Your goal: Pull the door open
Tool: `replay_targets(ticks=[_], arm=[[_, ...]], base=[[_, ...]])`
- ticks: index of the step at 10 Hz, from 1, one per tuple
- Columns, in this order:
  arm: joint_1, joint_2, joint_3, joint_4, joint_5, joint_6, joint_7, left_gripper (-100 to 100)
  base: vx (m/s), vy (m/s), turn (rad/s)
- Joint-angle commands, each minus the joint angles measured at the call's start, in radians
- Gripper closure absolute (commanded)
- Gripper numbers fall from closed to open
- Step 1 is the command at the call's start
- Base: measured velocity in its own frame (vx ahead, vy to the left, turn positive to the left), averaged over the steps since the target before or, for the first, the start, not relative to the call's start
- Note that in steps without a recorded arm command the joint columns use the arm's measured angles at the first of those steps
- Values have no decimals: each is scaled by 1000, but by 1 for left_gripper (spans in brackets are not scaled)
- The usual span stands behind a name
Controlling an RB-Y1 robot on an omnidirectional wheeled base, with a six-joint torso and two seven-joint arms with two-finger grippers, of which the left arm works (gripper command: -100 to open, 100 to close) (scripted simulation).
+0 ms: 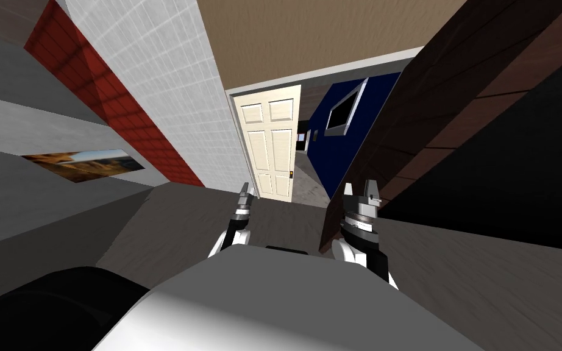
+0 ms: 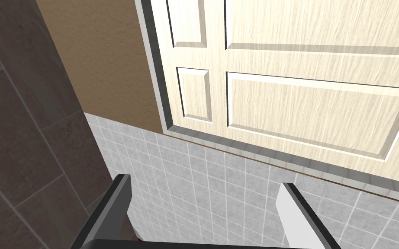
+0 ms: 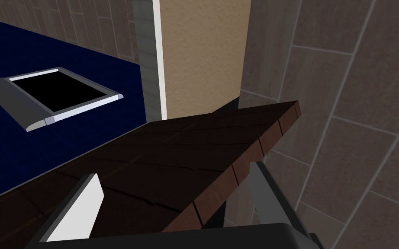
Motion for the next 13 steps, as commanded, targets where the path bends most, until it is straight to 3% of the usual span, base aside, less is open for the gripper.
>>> replay_targets(ticks=[1,13], arm=[[-4,5,-8,39,2,-11,-7,-100],[-54,29,-44,282,22,-71,-40,-100]], base=[[132,-37,-36],[107,-28,-36]])
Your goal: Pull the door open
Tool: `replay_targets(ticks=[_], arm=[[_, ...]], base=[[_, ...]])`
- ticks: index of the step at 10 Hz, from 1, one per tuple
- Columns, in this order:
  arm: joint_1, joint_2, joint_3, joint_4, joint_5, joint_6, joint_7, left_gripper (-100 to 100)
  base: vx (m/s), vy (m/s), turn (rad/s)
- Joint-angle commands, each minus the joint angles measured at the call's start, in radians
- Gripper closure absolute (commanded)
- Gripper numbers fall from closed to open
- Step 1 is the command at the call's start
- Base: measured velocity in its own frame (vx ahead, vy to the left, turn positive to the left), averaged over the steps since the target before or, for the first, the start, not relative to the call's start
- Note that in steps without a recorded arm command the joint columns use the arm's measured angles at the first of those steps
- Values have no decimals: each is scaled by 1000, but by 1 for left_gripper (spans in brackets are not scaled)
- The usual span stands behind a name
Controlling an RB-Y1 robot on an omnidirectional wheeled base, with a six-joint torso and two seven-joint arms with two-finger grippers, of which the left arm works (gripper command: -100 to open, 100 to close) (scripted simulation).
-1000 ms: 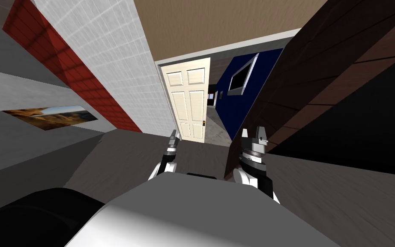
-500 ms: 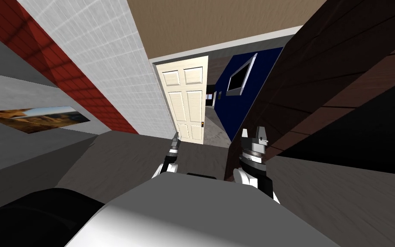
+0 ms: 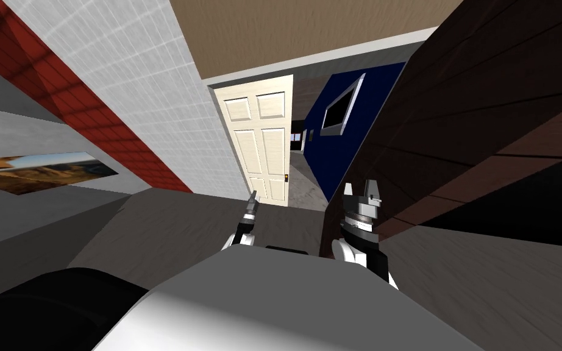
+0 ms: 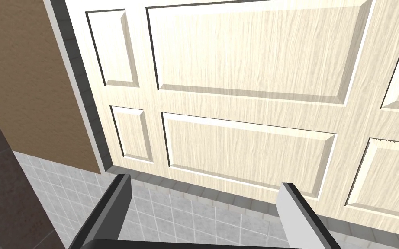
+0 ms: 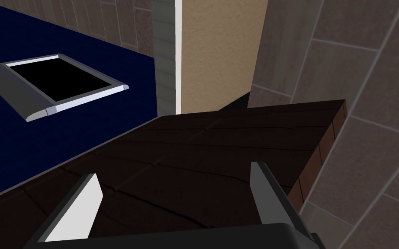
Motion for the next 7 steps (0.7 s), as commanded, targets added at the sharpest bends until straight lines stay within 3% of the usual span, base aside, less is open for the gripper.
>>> replay_targets(ticks=[1,7], arm=[[-6,5,-1,32,4,-11,-1,-100],[-31,5,-20,151,14,-41,-18,-100]], base=[[84,-3,-25],[96,-18,-27]])
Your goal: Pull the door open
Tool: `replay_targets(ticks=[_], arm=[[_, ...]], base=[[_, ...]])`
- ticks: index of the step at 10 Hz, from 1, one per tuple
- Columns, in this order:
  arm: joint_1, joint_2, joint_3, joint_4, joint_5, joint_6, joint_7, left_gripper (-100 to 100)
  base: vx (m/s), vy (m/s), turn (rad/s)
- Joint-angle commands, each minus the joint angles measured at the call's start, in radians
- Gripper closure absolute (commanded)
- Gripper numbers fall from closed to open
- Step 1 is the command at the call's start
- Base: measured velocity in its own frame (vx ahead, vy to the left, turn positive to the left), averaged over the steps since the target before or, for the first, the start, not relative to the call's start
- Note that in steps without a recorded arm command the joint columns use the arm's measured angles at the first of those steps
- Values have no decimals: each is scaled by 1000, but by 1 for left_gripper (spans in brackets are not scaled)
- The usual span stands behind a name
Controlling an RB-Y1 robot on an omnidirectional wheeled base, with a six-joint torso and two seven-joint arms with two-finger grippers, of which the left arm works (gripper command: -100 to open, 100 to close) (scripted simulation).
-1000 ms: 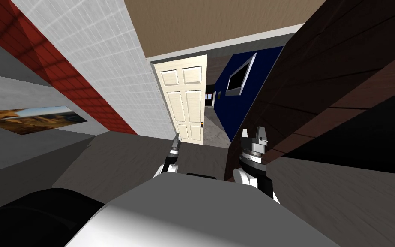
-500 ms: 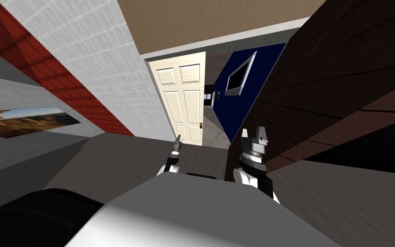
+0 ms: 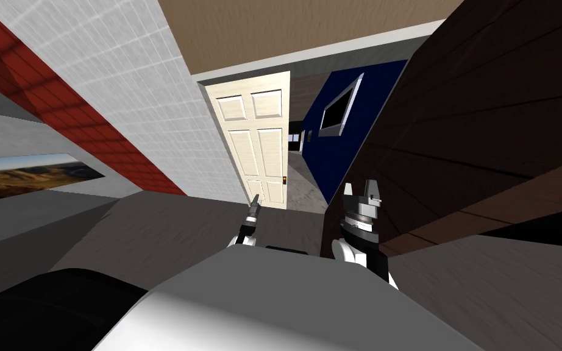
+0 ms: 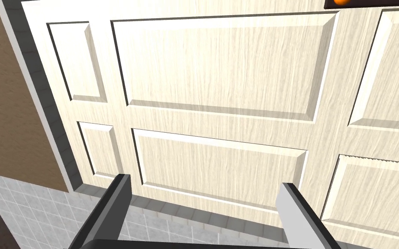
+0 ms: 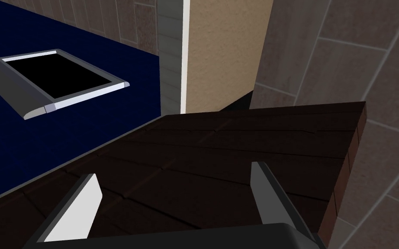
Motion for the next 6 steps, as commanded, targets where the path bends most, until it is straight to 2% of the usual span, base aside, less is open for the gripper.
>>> replay_targets(ticks=[1,4,6], arm=[[-5,-3,-6,33,1,-11,-7,-100],[-16,-5,-14,84,5,-24,-14,-100],[-27,-9,-22,133,9,-37,-21,-100]], base=[[107,-20,-24],[82,-16,-18],[112,-18,-22]])
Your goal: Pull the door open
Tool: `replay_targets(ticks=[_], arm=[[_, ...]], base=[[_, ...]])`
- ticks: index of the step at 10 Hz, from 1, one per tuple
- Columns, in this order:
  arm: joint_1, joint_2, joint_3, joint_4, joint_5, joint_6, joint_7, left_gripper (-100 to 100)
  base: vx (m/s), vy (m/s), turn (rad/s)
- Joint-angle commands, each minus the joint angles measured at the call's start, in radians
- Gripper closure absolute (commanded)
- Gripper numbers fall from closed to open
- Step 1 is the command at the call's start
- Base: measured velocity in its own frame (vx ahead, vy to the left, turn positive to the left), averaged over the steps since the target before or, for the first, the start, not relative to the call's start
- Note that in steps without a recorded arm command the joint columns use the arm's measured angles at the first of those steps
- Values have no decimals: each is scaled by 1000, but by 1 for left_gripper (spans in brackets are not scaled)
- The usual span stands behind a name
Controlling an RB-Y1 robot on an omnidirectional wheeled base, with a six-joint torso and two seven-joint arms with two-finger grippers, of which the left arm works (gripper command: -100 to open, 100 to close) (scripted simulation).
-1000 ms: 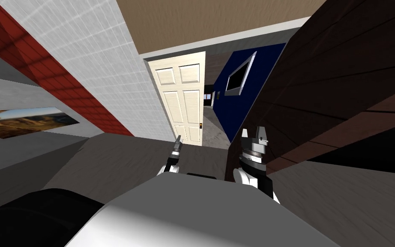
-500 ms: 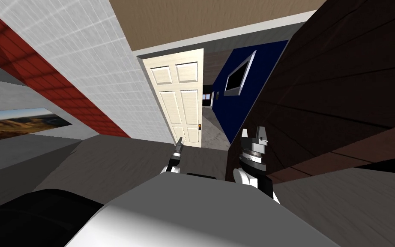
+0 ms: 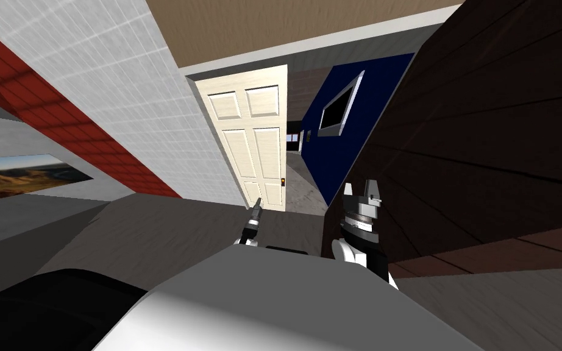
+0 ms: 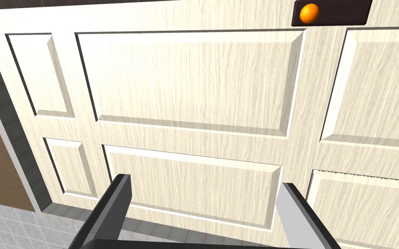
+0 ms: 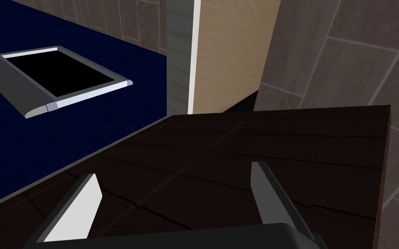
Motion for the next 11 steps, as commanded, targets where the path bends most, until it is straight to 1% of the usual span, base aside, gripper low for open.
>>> replay_targets(ticks=[1,2,4,5,6,8,11], arm=[[-13,-3,-3,35,3,-7,-4,-100],[-21,-6,-8,68,5,-16,-9,-100],[-27,-10,-13,100,8,-24,-14,-100],[-34,-14,-17,130,10,-32,-18,-100],[-38,-17,-20,146,11,-36,-20,-100],[-51,-27,-29,205,16,-51,-29,-100],[-63,-39,-38,261,20,-66,-37,-100]], base=[[106,-1,-9],[131,2,-22],[104,0,-13],[122,-22,-4],[125,-23,-5],[150,9,-2],[135,-7,10]])
